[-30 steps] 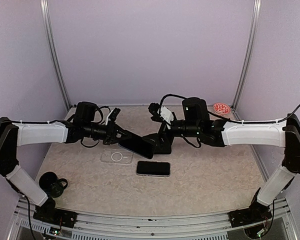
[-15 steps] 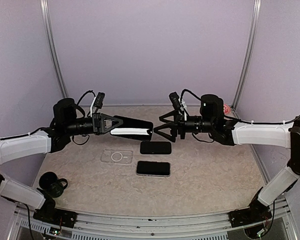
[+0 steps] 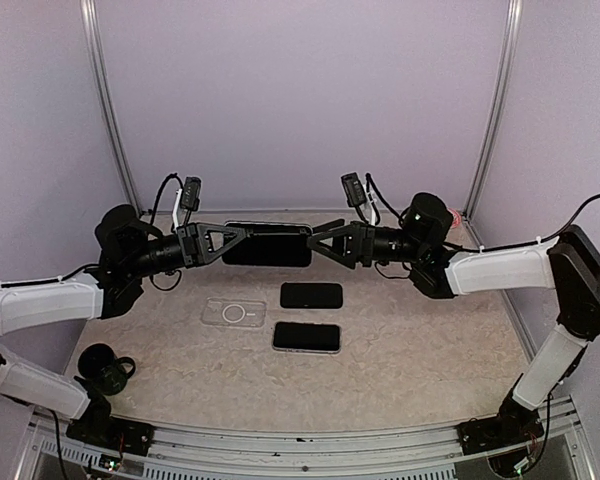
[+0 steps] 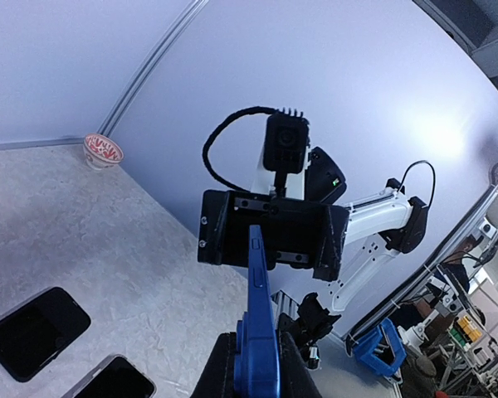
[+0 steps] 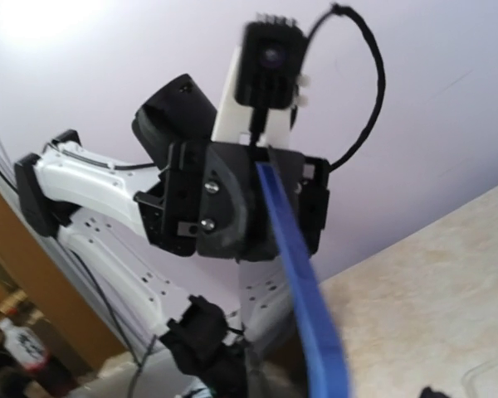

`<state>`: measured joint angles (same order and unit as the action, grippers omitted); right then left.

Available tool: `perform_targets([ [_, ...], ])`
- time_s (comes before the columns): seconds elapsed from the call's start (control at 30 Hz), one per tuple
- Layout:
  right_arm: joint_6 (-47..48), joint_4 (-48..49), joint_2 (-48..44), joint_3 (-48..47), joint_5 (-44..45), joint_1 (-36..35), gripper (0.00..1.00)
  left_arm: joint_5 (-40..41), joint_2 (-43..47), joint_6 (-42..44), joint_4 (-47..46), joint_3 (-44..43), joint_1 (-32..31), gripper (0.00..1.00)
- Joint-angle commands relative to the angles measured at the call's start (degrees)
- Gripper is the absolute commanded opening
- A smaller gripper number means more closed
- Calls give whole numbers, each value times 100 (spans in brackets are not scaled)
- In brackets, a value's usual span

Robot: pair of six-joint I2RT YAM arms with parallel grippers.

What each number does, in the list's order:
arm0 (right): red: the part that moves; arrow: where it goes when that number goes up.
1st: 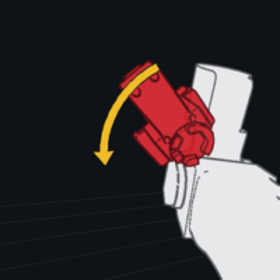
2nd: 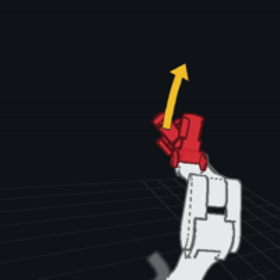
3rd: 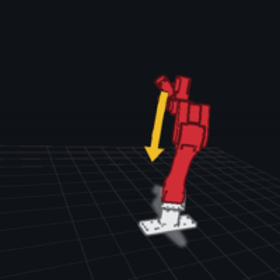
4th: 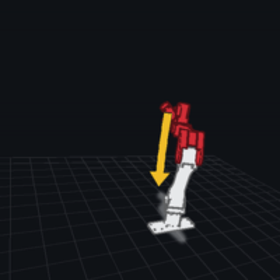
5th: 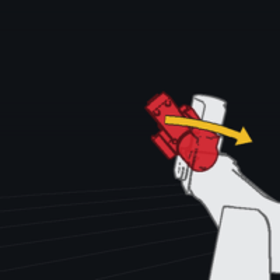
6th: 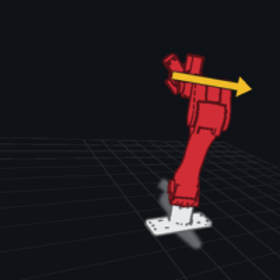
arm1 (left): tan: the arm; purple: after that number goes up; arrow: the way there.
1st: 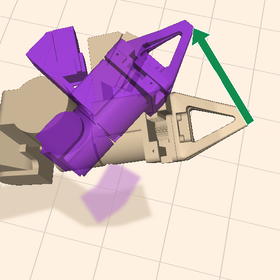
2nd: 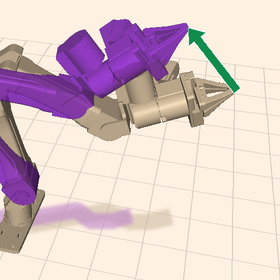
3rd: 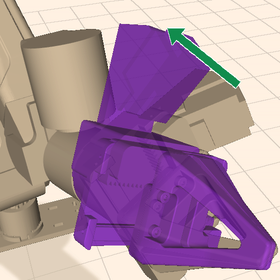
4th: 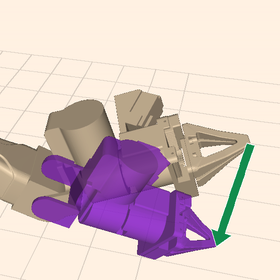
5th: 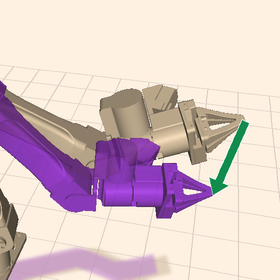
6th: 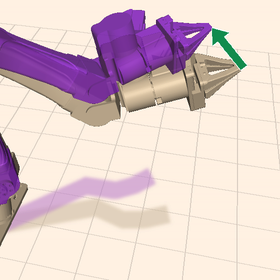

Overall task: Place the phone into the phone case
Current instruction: Pass from the left arm to the right

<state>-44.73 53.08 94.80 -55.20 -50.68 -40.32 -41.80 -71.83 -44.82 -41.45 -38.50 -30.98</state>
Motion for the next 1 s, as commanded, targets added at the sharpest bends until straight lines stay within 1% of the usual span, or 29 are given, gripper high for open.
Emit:
perform_targets([
  [0.0,-799,864,189,21,-164,19,87,241,160,14,-759,-46,-128,0],
  [0.13,-875,900,246,-71,-138,-72,86,339,55,70,-755,-119,-208,0],
  [0.43,-800,517,378,-324,-39,-315,84,489,-264,153,-727,-298,-372,0],
  [0.7,-698,39,424,-507,-16,-439,80,572,-375,219,-662,-334,-409,0],
  [0.97,-854,21,572,-583,-70,-546,74,614,-401,254,-642,-315,-422,0],
])
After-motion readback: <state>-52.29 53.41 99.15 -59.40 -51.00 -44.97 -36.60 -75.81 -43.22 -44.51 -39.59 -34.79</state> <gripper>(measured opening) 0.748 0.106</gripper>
